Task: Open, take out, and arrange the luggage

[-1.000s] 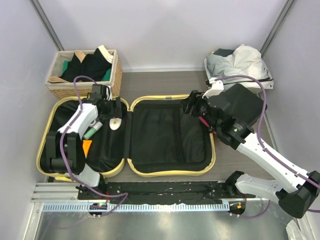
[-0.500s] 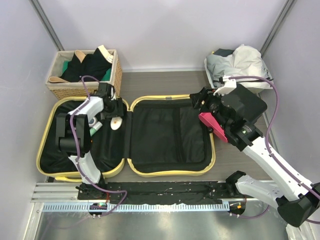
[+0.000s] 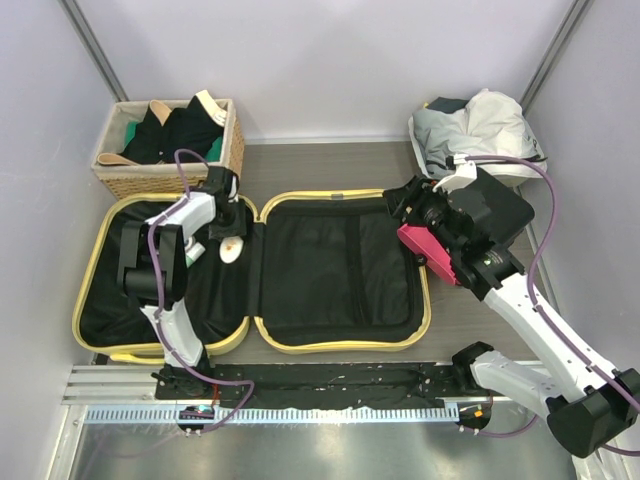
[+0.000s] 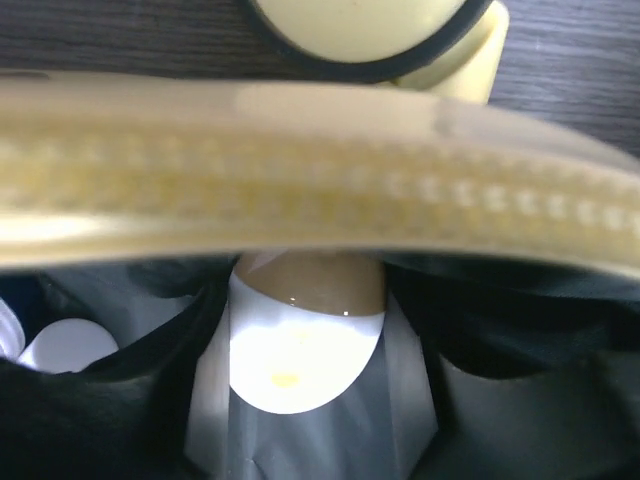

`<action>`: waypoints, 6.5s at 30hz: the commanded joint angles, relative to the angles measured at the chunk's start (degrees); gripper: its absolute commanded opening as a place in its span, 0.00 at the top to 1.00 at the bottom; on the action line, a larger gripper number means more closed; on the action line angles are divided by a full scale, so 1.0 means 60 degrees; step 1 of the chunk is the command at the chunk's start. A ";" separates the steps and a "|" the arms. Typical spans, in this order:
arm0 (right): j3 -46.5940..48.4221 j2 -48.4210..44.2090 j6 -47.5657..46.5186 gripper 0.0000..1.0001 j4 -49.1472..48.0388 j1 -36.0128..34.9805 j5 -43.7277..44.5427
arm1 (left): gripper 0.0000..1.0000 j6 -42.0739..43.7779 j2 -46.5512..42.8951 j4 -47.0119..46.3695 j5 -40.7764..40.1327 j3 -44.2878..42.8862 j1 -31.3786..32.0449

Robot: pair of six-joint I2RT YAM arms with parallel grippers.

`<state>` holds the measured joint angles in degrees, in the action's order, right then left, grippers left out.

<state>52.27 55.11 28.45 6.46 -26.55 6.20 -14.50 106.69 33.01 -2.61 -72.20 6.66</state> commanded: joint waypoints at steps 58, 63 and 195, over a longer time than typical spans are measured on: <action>0.2933 0.2008 -0.3376 0.99 0.2988 -0.3618 0.3974 | 0.00 -0.6331 -0.6386 -0.4304 0.3541 0.1928 0.0991; 0.3591 0.2122 -0.3789 0.99 0.5921 -0.3165 0.5703 | 0.00 -0.3755 -0.5962 -0.1931 0.2400 0.0375 0.0561; 0.3007 0.1683 -0.2955 0.26 0.1605 -0.0263 -0.0298 | 0.67 -0.4525 -0.9753 0.0871 0.1827 0.4050 -0.1258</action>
<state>70.37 64.01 6.85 21.71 -28.10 11.46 -35.66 52.47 40.97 7.79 -48.29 -4.84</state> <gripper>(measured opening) 0.738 0.346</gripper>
